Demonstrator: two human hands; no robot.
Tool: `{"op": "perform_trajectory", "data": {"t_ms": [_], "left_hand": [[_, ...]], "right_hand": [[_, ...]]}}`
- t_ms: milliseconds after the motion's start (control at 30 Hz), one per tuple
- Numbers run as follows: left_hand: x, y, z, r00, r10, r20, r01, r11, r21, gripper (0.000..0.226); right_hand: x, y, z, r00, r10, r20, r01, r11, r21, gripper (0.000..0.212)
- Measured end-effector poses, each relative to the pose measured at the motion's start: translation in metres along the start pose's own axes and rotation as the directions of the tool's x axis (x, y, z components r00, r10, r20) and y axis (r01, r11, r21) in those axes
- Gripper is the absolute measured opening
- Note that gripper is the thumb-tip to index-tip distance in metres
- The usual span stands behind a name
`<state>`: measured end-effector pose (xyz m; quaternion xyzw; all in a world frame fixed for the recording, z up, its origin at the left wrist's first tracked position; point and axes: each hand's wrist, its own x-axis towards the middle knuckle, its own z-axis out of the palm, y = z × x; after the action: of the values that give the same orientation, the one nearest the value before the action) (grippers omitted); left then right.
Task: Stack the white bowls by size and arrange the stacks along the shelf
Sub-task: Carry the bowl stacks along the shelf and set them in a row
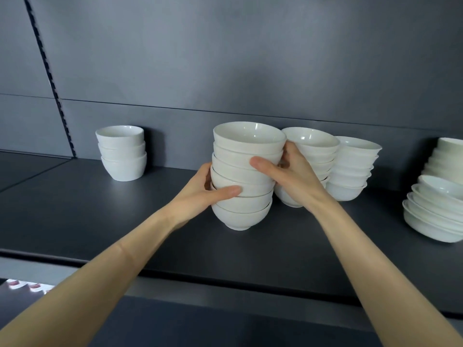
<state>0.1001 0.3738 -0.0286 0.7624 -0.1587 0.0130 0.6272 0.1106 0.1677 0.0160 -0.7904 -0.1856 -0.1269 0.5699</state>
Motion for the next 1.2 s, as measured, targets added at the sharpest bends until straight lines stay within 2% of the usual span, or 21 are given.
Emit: {"op": "perform_trajectory", "data": {"t_ms": [133, 267, 433, 533, 933, 1200], "left_hand": [[-0.003, -0.001, 0.001, 0.997, 0.014, 0.072, -0.014, 1.0, -0.005, 0.099], [-0.007, -0.007, 0.01, 0.995, 0.047, 0.093, -0.045, 0.998, -0.033, 0.106], [-0.009, -0.014, 0.019, 0.994, 0.086, 0.067, -0.082, 0.995, -0.059, 0.115], [-0.009, -0.013, 0.018, 0.99, 0.104, 0.099, -0.101, 0.994, -0.036, 0.12], [-0.012, -0.004, 0.023, 0.991, 0.132, 0.009, -0.132, 0.991, 0.017, 0.085], [-0.027, 0.012, 0.006, 0.988, 0.15, -0.031, -0.15, 0.989, 0.022, 0.086]], "right_hand": [[0.002, 0.004, 0.003, 1.0, 0.012, 0.012, -0.013, 0.997, 0.075, 0.083], [0.002, 0.008, 0.008, 0.999, 0.013, 0.051, -0.023, 0.979, 0.204, 0.07], [-0.003, 0.01, 0.015, 0.998, -0.04, 0.037, 0.032, 0.979, 0.202, 0.081], [-0.005, 0.016, 0.017, 0.998, -0.042, 0.039, 0.033, 0.976, 0.214, 0.088], [-0.005, 0.015, 0.021, 0.999, -0.053, -0.006, 0.053, 0.975, 0.217, 0.085], [-0.004, -0.008, 0.033, 0.996, -0.091, -0.005, 0.09, 0.969, 0.232, 0.089]]}}
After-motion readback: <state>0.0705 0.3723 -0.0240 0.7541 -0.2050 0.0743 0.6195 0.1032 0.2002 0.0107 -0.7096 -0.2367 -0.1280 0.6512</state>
